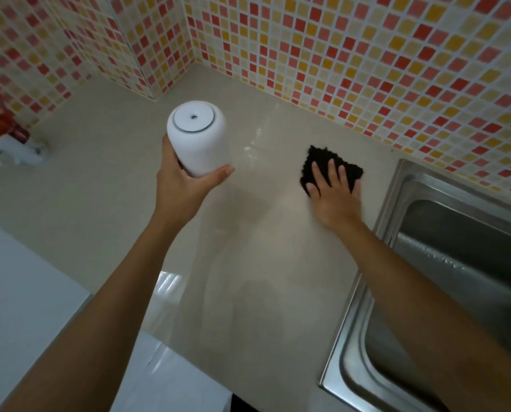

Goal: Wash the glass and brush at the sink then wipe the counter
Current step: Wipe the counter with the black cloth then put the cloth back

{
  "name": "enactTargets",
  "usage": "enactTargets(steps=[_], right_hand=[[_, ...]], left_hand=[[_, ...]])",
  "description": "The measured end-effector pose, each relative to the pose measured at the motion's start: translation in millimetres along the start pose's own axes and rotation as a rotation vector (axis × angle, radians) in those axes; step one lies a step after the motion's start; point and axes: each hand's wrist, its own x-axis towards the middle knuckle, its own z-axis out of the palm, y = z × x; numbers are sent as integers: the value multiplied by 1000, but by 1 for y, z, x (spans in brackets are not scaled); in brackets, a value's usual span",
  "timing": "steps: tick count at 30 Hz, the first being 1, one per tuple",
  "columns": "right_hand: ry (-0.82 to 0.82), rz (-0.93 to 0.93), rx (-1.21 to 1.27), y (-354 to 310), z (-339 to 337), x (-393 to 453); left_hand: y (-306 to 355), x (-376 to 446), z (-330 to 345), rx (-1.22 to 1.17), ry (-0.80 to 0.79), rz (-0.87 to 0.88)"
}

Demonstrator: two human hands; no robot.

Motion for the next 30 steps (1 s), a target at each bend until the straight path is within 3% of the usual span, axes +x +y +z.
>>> enactTargets(steps=[2,5,8,10,12,14,18,21,24,27,29,30], right_hand=[[78,-30,-63,7,12,-40],[163,-260,-111,-26,45,-125],[94,-546,-66,-88,71,-165],[61,-670,-70,-133,78,-149],[22,-661,-78,-163,71,-109],[9,-535,-98,-165,53,-58],[15,-174,-57,-93,19,3],[80,-75,-50,-30,19,-29],[159,-167,-93,-31,43,-109],[74,-495,-117,-58,64,-174],[46,-600,-116,-56,58,-151],[95,-567,-128,-48,51,-120]], left_hand=[[0,-2,-8,5,19,-7],[2,-2,-21,-4,55,0],[2,-4,-30,-5,73,7],[0,-8,-33,9,69,-2],[-2,-14,-35,35,73,-5],[-3,-19,-36,56,80,-12],[-6,-26,-36,53,76,-38],[-5,-27,-32,29,64,-36],[-2,-20,-27,6,53,-21],[0,-12,-15,-7,29,-5],[0,-8,-6,8,11,3],[-1,-6,-2,16,6,9]])
